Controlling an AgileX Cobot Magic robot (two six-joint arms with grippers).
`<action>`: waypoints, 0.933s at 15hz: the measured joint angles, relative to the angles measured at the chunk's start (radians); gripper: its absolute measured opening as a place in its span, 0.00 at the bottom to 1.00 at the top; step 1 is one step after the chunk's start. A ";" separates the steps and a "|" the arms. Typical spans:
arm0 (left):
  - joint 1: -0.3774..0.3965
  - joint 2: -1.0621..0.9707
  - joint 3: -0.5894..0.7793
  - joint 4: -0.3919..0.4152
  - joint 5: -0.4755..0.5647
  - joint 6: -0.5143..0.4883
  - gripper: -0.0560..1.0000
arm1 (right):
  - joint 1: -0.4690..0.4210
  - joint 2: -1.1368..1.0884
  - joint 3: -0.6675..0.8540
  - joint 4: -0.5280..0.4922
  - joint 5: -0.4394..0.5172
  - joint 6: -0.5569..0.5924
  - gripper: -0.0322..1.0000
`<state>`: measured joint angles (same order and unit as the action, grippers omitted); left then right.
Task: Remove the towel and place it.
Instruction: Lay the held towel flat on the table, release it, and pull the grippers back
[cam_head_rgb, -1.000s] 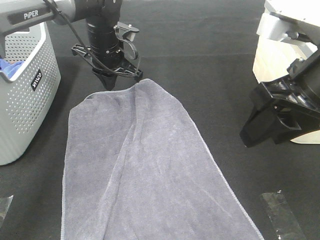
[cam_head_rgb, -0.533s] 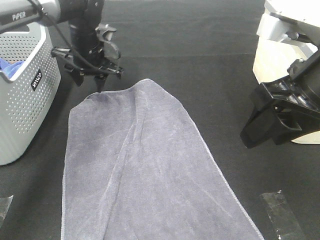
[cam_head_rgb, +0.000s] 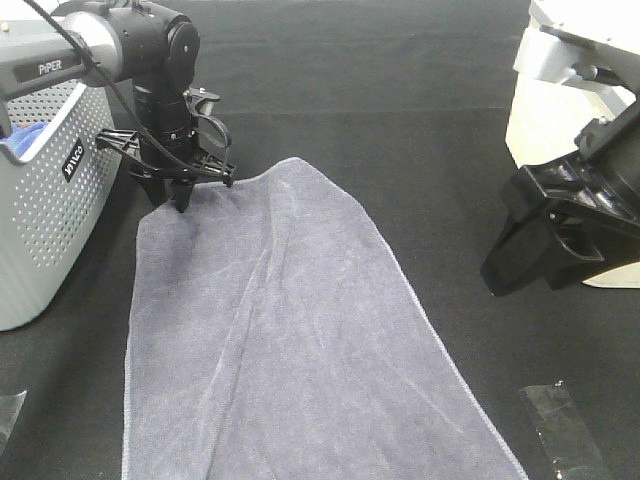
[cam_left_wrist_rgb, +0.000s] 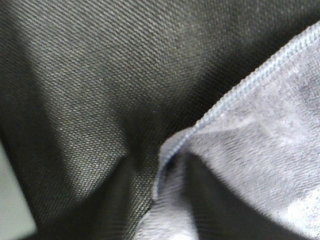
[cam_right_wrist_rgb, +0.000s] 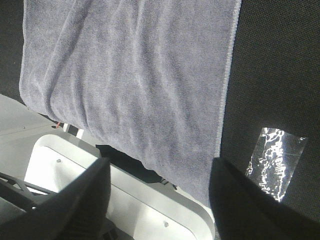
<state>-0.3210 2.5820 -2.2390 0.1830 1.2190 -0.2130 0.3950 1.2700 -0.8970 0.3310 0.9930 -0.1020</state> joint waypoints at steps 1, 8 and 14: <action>0.000 0.004 0.000 -0.001 0.000 0.009 0.27 | 0.000 0.000 0.000 0.000 0.000 0.000 0.57; 0.000 0.015 0.000 -0.017 0.000 0.052 0.07 | 0.000 0.001 0.000 -0.015 -0.091 -0.001 0.57; 0.000 0.014 -0.002 -0.080 0.000 0.076 0.07 | 0.000 0.157 -0.156 0.081 -0.215 -0.184 0.57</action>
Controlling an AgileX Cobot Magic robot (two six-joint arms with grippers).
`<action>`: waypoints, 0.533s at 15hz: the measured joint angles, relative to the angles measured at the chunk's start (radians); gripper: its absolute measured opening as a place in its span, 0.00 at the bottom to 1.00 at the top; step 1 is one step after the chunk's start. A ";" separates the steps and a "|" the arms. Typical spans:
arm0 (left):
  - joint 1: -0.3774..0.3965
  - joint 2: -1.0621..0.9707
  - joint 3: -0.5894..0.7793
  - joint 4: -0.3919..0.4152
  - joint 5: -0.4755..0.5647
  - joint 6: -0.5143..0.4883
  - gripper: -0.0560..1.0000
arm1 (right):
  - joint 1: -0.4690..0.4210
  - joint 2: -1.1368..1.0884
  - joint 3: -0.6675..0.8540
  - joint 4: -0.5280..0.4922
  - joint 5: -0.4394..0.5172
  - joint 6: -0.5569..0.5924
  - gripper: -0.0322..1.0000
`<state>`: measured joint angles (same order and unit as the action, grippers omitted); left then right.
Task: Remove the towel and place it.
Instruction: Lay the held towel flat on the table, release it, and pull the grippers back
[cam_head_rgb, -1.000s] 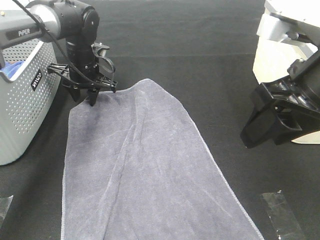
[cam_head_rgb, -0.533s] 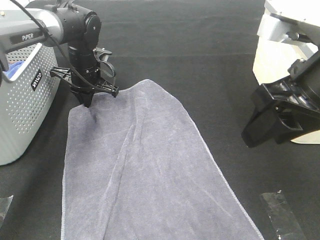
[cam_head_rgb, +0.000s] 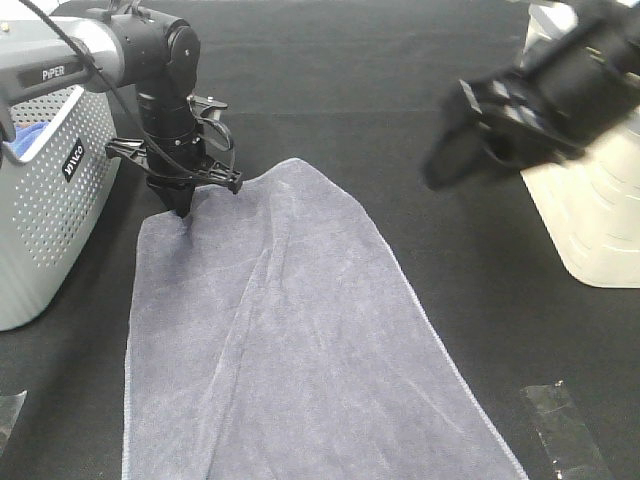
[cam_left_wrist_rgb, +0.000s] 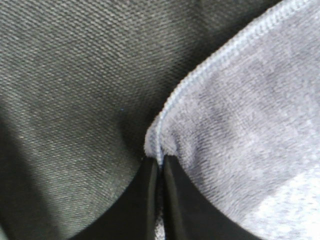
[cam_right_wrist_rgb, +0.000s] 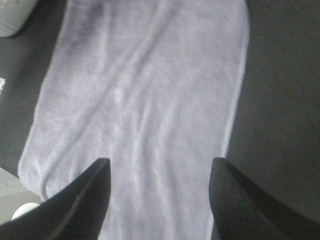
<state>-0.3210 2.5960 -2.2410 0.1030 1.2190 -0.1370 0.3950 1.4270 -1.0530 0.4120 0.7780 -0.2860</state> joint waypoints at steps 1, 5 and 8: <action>0.000 -0.002 -0.001 -0.011 0.000 0.001 0.06 | 0.000 0.061 -0.045 0.036 -0.005 -0.057 0.57; 0.000 -0.036 -0.009 -0.025 0.000 0.005 0.06 | 0.000 0.324 -0.308 0.107 -0.017 -0.224 0.59; 0.000 -0.047 -0.011 -0.024 0.000 0.005 0.06 | 0.000 0.532 -0.576 0.107 0.017 -0.252 0.62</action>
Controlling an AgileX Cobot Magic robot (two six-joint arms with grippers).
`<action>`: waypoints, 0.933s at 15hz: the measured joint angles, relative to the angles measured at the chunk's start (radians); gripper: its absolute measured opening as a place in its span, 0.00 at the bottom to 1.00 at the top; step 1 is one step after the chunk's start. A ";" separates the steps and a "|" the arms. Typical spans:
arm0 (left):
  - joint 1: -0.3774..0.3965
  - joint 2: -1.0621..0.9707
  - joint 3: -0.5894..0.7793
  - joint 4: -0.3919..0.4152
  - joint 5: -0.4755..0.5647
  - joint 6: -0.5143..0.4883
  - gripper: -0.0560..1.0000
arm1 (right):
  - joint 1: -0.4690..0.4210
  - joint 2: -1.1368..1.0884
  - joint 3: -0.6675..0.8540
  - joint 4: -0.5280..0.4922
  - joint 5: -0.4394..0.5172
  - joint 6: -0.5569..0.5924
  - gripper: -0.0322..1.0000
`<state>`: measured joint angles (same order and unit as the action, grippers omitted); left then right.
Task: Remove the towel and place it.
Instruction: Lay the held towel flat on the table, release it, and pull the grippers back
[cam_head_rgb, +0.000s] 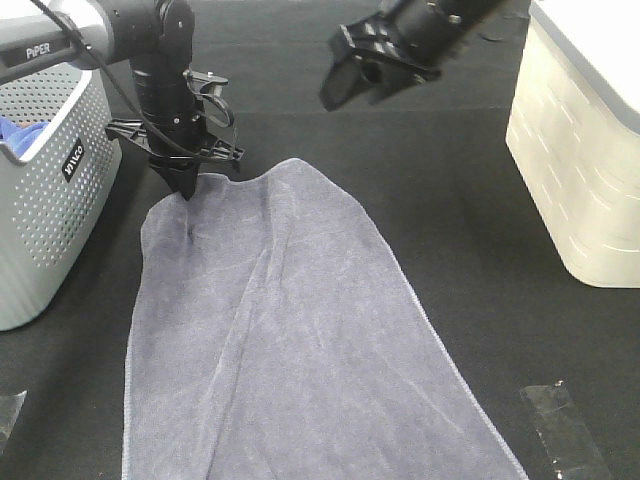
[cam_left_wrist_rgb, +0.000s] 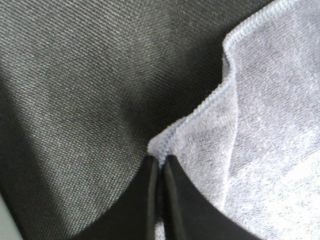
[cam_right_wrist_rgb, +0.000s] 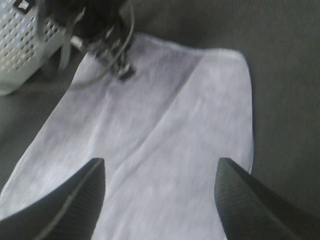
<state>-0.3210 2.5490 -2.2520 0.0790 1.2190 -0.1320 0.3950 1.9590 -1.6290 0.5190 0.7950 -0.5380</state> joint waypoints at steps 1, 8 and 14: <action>0.000 0.000 0.000 0.000 0.000 0.000 0.06 | 0.000 0.054 -0.066 -0.006 0.013 -0.001 0.62; 0.000 0.000 0.000 0.004 0.000 0.004 0.06 | 0.000 0.420 -0.353 -0.107 0.037 -0.001 0.60; 0.000 0.000 0.000 0.029 0.000 0.004 0.06 | 0.000 0.562 -0.476 -0.134 -0.005 0.017 0.56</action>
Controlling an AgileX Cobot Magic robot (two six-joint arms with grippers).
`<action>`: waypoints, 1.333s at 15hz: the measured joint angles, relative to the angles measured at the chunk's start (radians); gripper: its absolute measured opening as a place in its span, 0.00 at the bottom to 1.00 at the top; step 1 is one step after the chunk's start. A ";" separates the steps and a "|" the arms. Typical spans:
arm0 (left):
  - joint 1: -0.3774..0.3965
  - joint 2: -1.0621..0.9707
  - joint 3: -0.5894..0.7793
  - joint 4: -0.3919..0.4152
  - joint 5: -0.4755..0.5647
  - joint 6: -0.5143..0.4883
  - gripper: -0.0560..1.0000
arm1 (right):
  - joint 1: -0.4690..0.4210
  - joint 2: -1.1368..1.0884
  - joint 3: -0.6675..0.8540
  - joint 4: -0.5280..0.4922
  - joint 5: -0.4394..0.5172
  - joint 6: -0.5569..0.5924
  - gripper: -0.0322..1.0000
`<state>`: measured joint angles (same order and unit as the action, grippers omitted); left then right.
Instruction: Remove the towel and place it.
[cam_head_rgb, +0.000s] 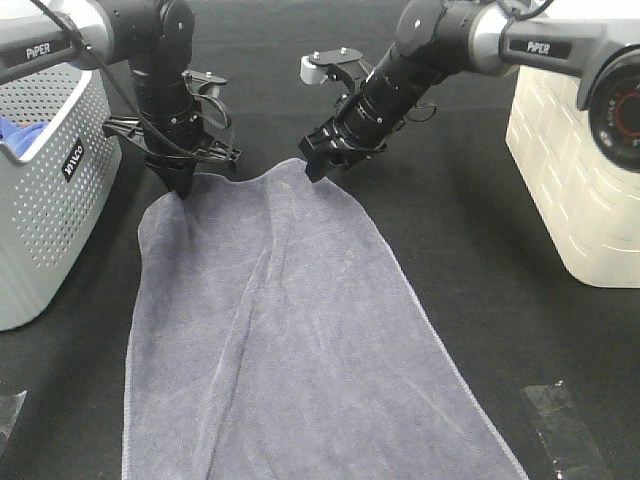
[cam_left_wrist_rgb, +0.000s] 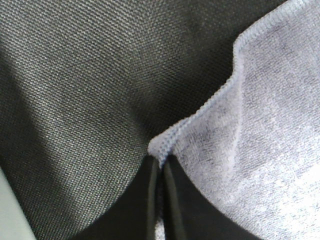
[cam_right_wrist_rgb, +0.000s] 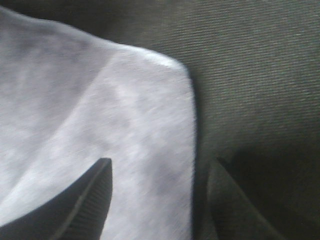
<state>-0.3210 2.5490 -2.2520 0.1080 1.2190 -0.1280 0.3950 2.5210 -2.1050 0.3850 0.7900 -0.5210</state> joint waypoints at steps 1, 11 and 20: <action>0.000 0.000 0.000 0.000 0.000 0.000 0.06 | 0.000 0.012 -0.001 -0.001 -0.007 0.001 0.55; 0.000 0.000 0.000 0.001 0.000 0.000 0.06 | 0.000 0.040 -0.001 -0.066 -0.075 0.045 0.39; 0.000 0.000 0.000 0.001 0.000 0.000 0.06 | 0.000 0.040 -0.001 -0.103 -0.100 0.079 0.46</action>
<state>-0.3210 2.5490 -2.2520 0.1090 1.2190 -0.1280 0.3950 2.5610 -2.1060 0.2820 0.6900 -0.4420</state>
